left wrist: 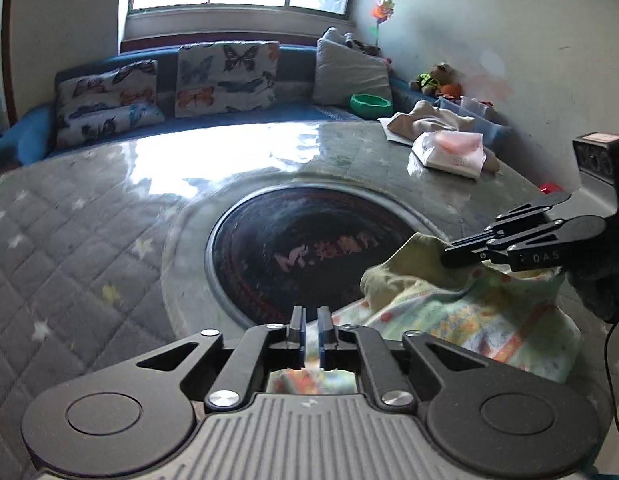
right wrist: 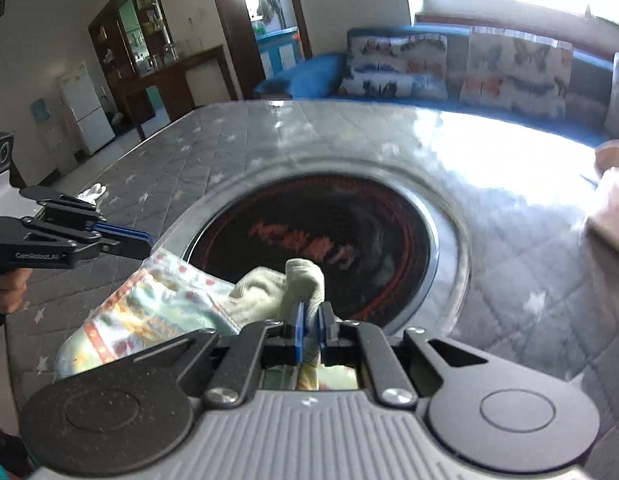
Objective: Fold clothes
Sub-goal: 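Lift the hem with both grippers and fold it toward the collar, then lower the folded hem onto the collar and open both grippers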
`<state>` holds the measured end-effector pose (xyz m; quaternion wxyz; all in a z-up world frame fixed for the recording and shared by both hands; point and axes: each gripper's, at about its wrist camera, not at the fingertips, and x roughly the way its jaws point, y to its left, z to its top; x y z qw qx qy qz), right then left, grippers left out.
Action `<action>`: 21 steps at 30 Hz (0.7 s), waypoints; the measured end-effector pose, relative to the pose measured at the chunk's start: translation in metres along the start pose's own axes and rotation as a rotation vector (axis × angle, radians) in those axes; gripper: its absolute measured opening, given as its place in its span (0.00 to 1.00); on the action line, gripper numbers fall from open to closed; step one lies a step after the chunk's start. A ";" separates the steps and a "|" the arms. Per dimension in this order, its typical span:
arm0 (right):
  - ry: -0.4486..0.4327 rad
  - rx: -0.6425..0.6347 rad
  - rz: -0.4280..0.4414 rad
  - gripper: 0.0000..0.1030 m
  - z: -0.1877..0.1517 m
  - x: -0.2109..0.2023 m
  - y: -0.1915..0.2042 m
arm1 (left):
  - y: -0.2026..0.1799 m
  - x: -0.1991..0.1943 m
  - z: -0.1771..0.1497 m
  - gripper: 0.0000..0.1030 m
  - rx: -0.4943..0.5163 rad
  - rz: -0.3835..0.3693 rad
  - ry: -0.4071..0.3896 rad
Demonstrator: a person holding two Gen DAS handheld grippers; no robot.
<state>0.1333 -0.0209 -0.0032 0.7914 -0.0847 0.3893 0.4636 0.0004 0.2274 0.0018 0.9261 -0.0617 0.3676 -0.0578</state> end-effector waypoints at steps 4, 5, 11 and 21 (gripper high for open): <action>0.016 0.038 0.040 0.20 -0.003 0.004 -0.011 | 0.002 -0.004 -0.014 0.37 -0.051 0.015 0.032; 0.018 0.039 0.037 0.21 -0.003 0.005 -0.012 | 0.001 -0.003 -0.017 0.37 -0.053 0.024 0.042; 0.034 0.045 0.021 0.17 -0.002 0.015 -0.010 | -0.002 0.008 -0.024 0.33 -0.063 0.037 0.067; -0.148 -0.032 -0.067 0.05 0.013 -0.013 0.012 | -0.012 -0.028 -0.003 0.05 -0.042 0.117 -0.118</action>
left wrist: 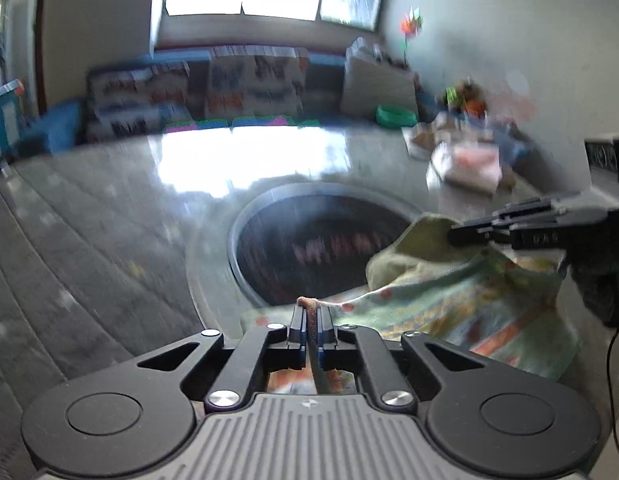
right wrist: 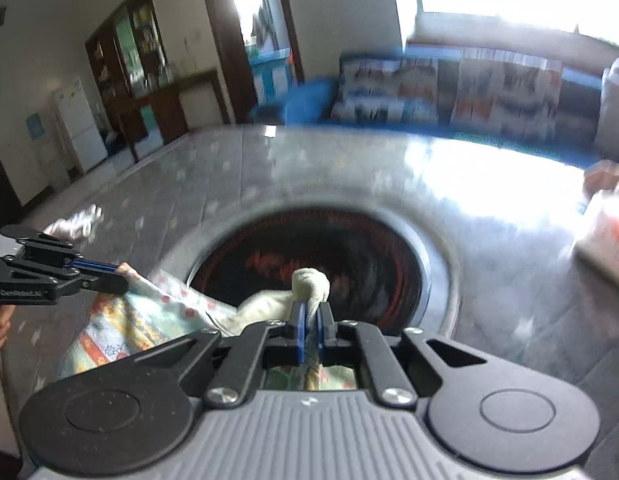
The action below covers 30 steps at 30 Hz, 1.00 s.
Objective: Fold clothes
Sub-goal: 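Lower the folded hem onto the collar and open both grippers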
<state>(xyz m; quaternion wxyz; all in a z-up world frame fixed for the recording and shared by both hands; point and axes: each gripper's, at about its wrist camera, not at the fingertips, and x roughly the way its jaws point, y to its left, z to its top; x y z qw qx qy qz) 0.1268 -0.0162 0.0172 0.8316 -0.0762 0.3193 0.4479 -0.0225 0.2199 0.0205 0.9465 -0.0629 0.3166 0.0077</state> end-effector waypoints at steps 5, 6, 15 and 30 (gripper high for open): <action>0.000 0.043 -0.092 0.16 0.003 0.025 -0.008 | 0.007 0.027 -0.005 0.06 -0.025 0.114 0.030; 0.004 0.043 -0.093 0.16 0.001 0.021 -0.010 | 0.009 0.031 -0.009 0.06 -0.034 0.123 0.049; 0.074 -0.036 -0.061 0.16 -0.029 -0.029 -0.006 | 0.014 0.042 -0.024 0.13 -0.054 0.144 0.097; 0.099 -0.027 -0.073 0.15 -0.027 -0.007 -0.001 | 0.012 0.026 0.000 0.26 -0.053 0.146 0.084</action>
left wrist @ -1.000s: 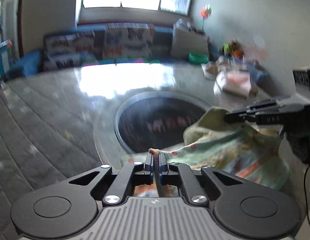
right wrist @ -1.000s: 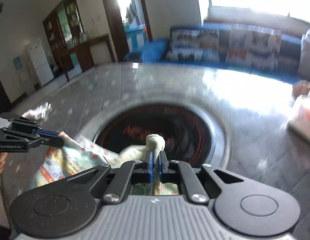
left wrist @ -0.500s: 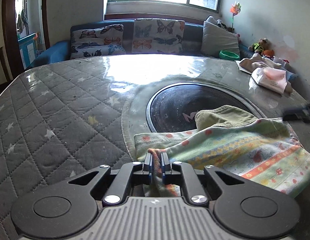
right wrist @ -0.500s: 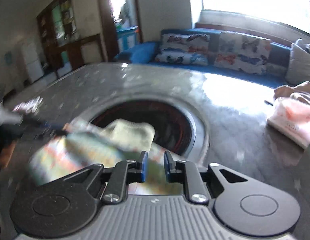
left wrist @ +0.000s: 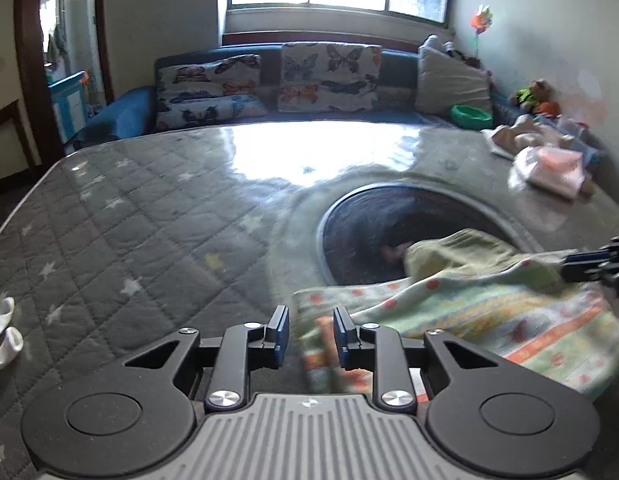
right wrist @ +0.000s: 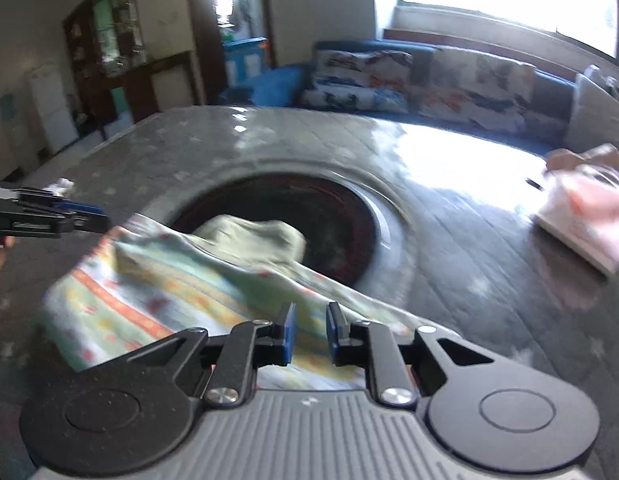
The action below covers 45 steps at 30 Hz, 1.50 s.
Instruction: Fold clothes
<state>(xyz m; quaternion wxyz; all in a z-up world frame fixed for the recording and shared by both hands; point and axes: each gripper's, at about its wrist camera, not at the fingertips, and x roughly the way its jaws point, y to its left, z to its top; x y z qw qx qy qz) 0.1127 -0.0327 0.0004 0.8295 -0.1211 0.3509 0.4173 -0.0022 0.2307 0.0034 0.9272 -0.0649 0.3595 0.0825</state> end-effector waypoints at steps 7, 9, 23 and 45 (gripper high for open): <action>0.020 -0.021 0.024 0.15 0.015 0.034 0.021 | -0.048 0.024 0.014 0.26 0.035 -0.165 0.040; 0.031 -0.019 0.014 0.15 0.015 0.044 0.023 | -0.057 0.038 0.017 0.25 0.038 -0.177 0.058; 0.022 -0.162 0.115 0.16 -0.007 0.004 0.066 | -0.070 0.063 0.019 0.25 0.068 -0.180 0.082; -0.033 -0.216 0.067 0.16 -0.045 -0.040 0.103 | -0.072 0.012 0.004 0.26 0.073 -0.218 -0.008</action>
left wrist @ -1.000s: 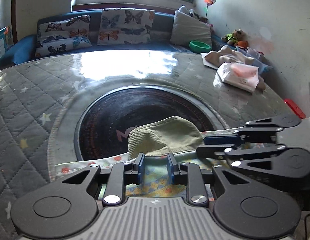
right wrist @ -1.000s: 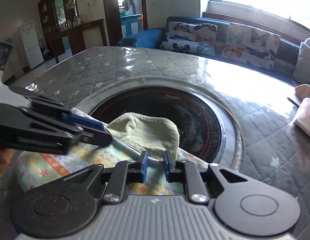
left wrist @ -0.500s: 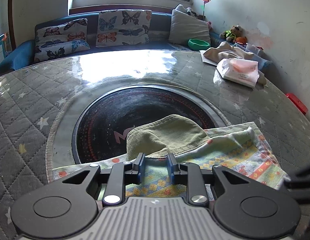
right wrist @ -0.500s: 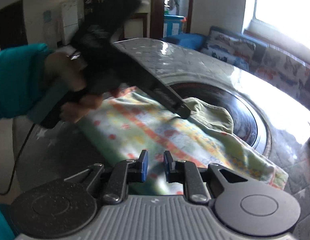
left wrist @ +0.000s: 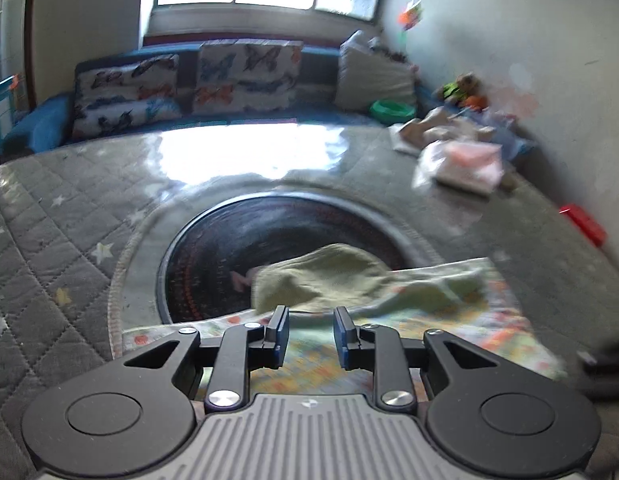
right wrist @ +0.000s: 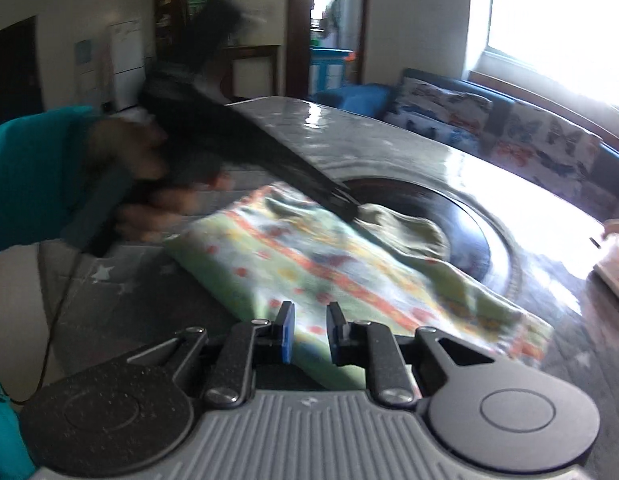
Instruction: Fold clothes
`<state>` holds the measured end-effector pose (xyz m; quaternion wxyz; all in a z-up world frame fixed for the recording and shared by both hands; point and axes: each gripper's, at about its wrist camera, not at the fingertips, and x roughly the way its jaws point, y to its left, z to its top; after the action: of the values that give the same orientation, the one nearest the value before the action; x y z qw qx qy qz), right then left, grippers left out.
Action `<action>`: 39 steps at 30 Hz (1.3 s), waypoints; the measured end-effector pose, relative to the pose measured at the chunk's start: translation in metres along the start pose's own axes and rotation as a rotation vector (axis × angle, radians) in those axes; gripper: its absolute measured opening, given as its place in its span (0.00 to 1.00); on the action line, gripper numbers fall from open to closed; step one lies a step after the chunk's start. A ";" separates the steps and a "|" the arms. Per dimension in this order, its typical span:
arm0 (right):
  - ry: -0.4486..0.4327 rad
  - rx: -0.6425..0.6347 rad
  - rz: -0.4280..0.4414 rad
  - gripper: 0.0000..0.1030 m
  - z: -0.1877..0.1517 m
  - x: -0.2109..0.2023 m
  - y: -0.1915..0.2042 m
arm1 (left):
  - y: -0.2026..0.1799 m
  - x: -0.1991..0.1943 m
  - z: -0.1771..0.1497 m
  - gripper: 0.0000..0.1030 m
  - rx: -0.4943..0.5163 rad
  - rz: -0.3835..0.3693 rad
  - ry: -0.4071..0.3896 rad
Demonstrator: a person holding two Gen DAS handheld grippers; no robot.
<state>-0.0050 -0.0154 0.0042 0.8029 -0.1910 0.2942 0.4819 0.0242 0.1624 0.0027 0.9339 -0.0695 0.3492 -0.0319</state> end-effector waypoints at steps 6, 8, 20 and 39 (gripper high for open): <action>0.019 0.052 -0.033 0.16 -0.017 -0.006 -0.016 | -0.022 -0.034 -0.037 0.25 0.041 -0.067 0.017; 0.019 0.065 -0.041 0.16 -0.023 -0.010 -0.020 | -0.025 -0.040 -0.050 0.25 0.041 -0.073 0.026; 0.073 0.143 -0.120 0.21 -0.053 -0.031 -0.048 | -0.006 -0.067 -0.090 0.25 -0.024 -0.033 0.018; 0.033 0.245 -0.108 0.24 -0.004 0.020 -0.088 | 0.030 -0.069 -0.067 0.28 -0.166 0.020 0.015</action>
<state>0.0790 -0.0454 -0.0098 0.8401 -0.1153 0.3534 0.3951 -0.0718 0.1925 -0.0075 0.9225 -0.1428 0.3585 0.0057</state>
